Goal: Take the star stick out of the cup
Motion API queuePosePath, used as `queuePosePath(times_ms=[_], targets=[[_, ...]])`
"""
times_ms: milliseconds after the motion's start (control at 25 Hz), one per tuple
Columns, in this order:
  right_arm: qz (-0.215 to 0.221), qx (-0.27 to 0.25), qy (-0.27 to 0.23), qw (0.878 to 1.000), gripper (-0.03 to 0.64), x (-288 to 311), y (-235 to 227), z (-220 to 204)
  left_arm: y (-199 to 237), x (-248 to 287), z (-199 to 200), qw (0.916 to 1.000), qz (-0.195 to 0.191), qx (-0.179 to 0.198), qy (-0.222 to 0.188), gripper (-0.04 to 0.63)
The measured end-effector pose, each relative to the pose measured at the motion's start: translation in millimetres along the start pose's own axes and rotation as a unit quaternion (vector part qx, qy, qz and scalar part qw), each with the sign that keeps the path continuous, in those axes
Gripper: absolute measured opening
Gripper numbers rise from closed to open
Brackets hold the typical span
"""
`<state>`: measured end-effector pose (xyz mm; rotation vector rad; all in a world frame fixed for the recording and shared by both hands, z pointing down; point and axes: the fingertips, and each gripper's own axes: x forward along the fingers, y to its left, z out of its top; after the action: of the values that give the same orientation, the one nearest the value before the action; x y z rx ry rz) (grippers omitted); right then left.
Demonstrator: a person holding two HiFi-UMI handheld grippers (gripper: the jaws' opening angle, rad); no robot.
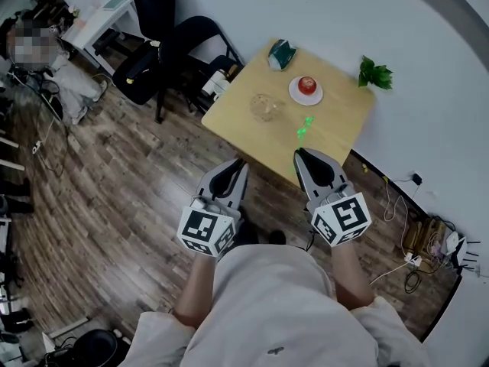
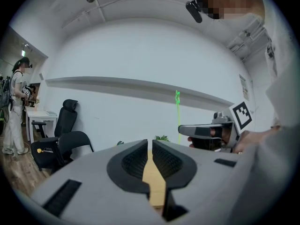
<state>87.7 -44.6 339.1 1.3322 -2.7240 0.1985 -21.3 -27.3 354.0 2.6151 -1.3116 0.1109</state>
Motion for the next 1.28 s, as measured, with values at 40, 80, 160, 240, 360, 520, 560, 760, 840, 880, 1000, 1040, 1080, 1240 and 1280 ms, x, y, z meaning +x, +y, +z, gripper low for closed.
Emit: queuePosePath(times_ms=[40, 80, 160, 240, 360, 520, 560, 760, 840, 880, 1000, 1040, 1080, 1240, 1280], targets=[[0.005, 0.002, -0.001, 1.0, 0.015, -5.4, 1.7, -2.2, -5.8, -3.2, -1.1, 1.0, 0.002, 0.0, 0.0, 0.031], [0.009, 0.004, -0.001, 1.0, 0.014, -10.5, 3.9, -4.7, -11.5, -6.9, -2.4, 1.0, 0.004, 0.001, 0.0, 0.032], [0.022, 0.012, -0.002, 1.0, 0.014, -20.2, 11.1, -9.9, -22.1, -15.6, -5.7, 1.0, 0.007, 0.001, 0.0, 0.031], [0.039, 0.026, -0.005, 0.999, 0.014, -29.6, 19.5, -13.7, -31.4, -24.5, -8.9, 0.9999, 0.01, 0.001, 0.002, 0.031], [0.051, 0.036, -0.007, 0.998, 0.014, -42.1, 27.4, -18.1, -41.8, -35.0, -12.5, 0.9999, 0.015, 0.001, 0.002, 0.03], [0.051, 0.041, -0.005, 0.998, 0.014, -57.6, 32.3, -24.5, -52.6, -43.8, -16.5, 0.9998, 0.019, 0.0, 0.001, 0.025], [0.051, 0.042, -0.003, 0.998, 0.014, -62.0, 33.4, -26.3, -55.9, -45.8, -17.9, 0.9998, 0.02, 0.0, 0.001, 0.025], [0.05, 0.04, 0.005, 0.998, 0.012, -80.5, 37.1, -35.9, -70.4, -54.3, -25.0, 0.9998, 0.021, -0.001, 0.0, 0.025], [0.045, 0.037, 0.005, 0.998, 0.012, -84.0, 36.8, -35.0, -73.3, -55.5, -24.9, 0.9998, 0.02, 0.0, 0.001, 0.025], [0.044, 0.036, 0.005, 0.998, 0.012, -85.4, 36.5, -34.0, -74.5, -55.9, -24.4, 0.9998, 0.019, 0.001, 0.0, 0.025], [0.043, 0.035, 0.0, 0.998, 0.012, -90.2, 36.8, -33.0, -78.2, -57.1, -23.4, 0.9998, 0.017, 0.003, -0.002, 0.025], [0.043, 0.035, -0.002, 0.998, 0.012, -91.8, 36.8, -32.6, -79.7, -57.3, -23.0, 0.9998, 0.017, 0.003, -0.003, 0.025], [0.043, 0.036, -0.002, 0.998, 0.012, -93.3, 36.4, -31.8, -81.3, -57.3, -22.5, 0.9998, 0.017, 0.004, -0.003, 0.026], [0.042, 0.036, -0.007, 0.998, 0.014, -97.5, 31.5, -28.5, -87.8, -55.9, -20.7, 0.9999, 0.016, 0.006, -0.004, 0.025], [0.042, 0.036, -0.008, 0.998, 0.012, -97.9, 30.3, -27.5, -89.0, -55.4, -20.4, 0.9999, 0.015, 0.007, -0.004, 0.025]])
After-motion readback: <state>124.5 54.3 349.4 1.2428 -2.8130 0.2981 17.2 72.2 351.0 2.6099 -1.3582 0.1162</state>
